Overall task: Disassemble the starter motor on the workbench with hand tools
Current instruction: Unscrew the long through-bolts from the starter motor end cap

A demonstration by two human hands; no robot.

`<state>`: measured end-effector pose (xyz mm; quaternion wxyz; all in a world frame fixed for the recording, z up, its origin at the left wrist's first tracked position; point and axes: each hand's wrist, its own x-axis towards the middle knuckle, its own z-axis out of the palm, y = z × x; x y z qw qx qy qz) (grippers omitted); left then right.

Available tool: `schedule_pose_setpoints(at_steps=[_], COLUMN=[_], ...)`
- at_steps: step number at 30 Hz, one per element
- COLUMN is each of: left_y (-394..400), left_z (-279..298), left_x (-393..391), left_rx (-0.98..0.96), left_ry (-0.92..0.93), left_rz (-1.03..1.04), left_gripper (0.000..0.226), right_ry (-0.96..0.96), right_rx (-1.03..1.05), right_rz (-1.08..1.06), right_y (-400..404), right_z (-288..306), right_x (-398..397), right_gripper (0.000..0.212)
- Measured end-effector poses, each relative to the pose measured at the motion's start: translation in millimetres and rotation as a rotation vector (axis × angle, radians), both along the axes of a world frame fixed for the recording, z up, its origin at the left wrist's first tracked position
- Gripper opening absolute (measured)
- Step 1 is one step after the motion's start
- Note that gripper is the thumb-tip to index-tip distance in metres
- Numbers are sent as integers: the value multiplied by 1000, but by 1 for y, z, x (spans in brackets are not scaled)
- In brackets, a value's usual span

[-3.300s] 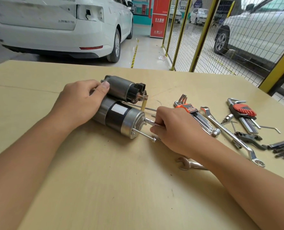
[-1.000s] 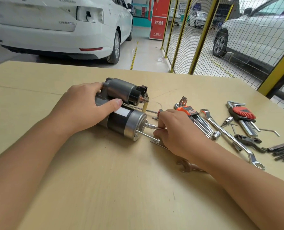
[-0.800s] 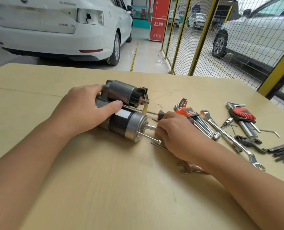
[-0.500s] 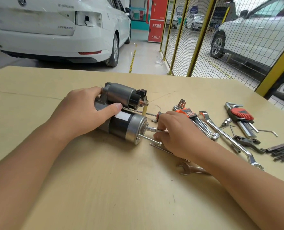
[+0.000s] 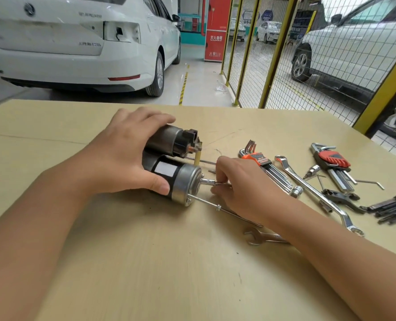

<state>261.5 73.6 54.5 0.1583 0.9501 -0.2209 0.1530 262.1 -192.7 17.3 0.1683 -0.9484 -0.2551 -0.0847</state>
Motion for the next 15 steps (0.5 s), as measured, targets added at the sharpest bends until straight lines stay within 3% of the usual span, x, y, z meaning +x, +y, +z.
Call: schedule_pose_setpoints(at_steps=[3,7,10,15], left_y=[2,4,0,-9], left_z=[3,4,2,-9], left_x=[-6,-14,-14,-10], left_rx=[22,23,2,-35], left_ry=[-83,-157,-197,-400], left_rz=[18,-31,-23,-125], left_gripper=[130,103,95,82], right_ry=[12,44,-50,-148], right_rx=[-80,-136,-163,-16], right_rz=[68,100,89,5], right_y=[-1,-1,0,-6], right_z=[2,4,6,10], right_x=[-2,-4,-1,7], right_gripper=[11,22,26,20])
